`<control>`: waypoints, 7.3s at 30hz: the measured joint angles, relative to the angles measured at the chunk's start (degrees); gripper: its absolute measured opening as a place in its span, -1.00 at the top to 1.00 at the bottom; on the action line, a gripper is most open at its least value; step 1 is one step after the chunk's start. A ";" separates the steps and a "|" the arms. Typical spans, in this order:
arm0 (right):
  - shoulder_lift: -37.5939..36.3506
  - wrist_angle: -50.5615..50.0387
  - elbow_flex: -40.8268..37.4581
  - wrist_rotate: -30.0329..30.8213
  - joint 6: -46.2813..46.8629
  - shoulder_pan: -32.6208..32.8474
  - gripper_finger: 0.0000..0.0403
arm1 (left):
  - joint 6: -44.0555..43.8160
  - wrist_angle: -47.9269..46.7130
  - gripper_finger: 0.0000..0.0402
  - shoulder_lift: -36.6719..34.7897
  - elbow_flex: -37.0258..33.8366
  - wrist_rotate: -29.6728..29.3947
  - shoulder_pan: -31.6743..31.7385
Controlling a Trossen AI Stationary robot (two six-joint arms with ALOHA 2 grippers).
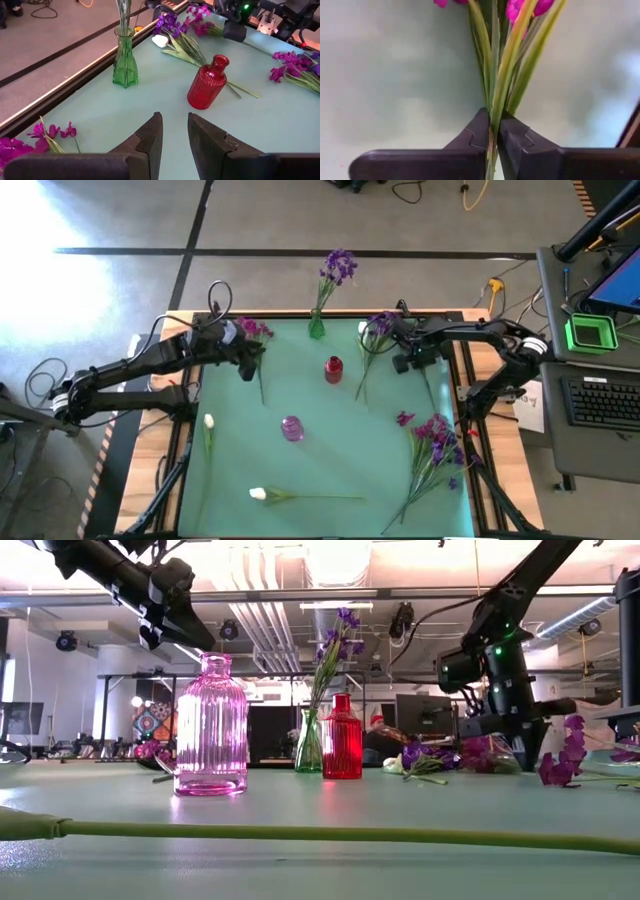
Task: Sort flowers into vase by color
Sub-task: Put the right pink flower into the red vase, then put the bottom left white flower into the purple vase
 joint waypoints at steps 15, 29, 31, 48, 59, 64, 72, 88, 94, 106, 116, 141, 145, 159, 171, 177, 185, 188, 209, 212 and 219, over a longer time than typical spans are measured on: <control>-21.20 -3.01 10.27 7.26 -3.17 0.44 0.91 | -0.57 -0.07 0.61 0.00 0.00 0.04 -0.09; -36.99 36.07 2.85 -7.27 -16.06 6.42 0.91 | -1.44 -0.24 0.61 0.00 0.00 0.02 -0.09; -37.51 45.50 -1.12 -8.53 -16.42 8.56 0.91 | -1.44 -0.22 0.61 0.00 0.00 0.02 -0.09; -25.65 105.80 -21.34 -12.10 -26.86 22.61 0.91 | -1.46 -0.20 0.61 0.00 0.00 -0.02 -0.09; -16.88 105.84 -14.75 -9.38 -32.76 23.08 0.91 | -1.68 -0.30 0.61 0.01 0.00 -0.05 -0.09; -14.50 105.31 -13.47 -9.40 -33.85 23.08 0.91 | -1.68 -0.70 0.61 0.02 0.00 -0.04 -0.09; -13.94 103.62 -13.42 -9.40 -35.58 23.08 0.91 | -1.41 -0.72 0.61 0.00 0.00 -0.07 -0.09; -12.72 102.23 -13.53 -9.51 -37.38 23.08 0.91 | -1.33 -0.70 0.61 0.01 0.00 -0.28 -0.09; -12.72 102.16 -13.55 -9.51 -37.53 23.08 0.89 | -1.30 -0.70 0.61 0.02 0.00 -0.85 -0.09; -12.72 100.54 -13.57 -9.49 -37.54 23.08 0.63 | -1.28 -0.70 0.61 0.00 0.00 -0.92 -0.09; -12.72 100.50 -13.57 -9.49 -37.38 23.08 0.46 | -1.30 -0.70 0.61 0.01 0.00 -0.95 -0.10; -13.27 93.21 -13.60 -7.43 -35.58 23.06 -0.03 | -0.80 -0.69 0.61 0.02 0.00 -1.01 -0.09; -14.27 91.91 -13.60 -7.42 -35.57 23.06 -0.09 | -0.78 -0.66 0.61 0.00 0.00 -1.01 -0.09; -23.02 77.20 -13.60 -6.43 -32.91 23.04 -0.27 | -6.43 -1.42 0.61 0.00 0.00 -0.82 -0.09; -29.61 65.77 -13.60 -6.45 -29.97 22.93 -0.34 | -15.45 -10.60 0.61 1.17 4.13 0.09 -0.73; -31.67 60.64 -13.60 -6.47 -28.31 22.93 -0.32 | -16.57 -18.67 0.61 3.14 10.17 0.11 -3.24; -32.76 54.24 -13.60 -6.54 -25.29 22.95 -0.33 | -24.85 -32.58 0.61 5.26 17.25 -2.50 -8.59; -32.76 53.18 -13.60 -6.55 -24.81 22.93 -0.32 | -27.79 -35.18 0.61 5.97 18.59 -2.54 -11.48; -33.76 41.81 -13.60 -14.60 -22.95 22.97 -0.35 | -73.29 -47.91 0.61 15.12 18.79 -2.87 -48.70; -33.90 40.49 -13.60 -15.72 -22.92 23.06 -0.35 | -81.00 -48.17 0.61 17.85 18.34 -3.02 -54.26; -33.90 40.50 -13.60 -19.50 -22.93 23.34 -0.35 | -95.70 -49.58 0.61 24.48 17.99 -2.31 -62.37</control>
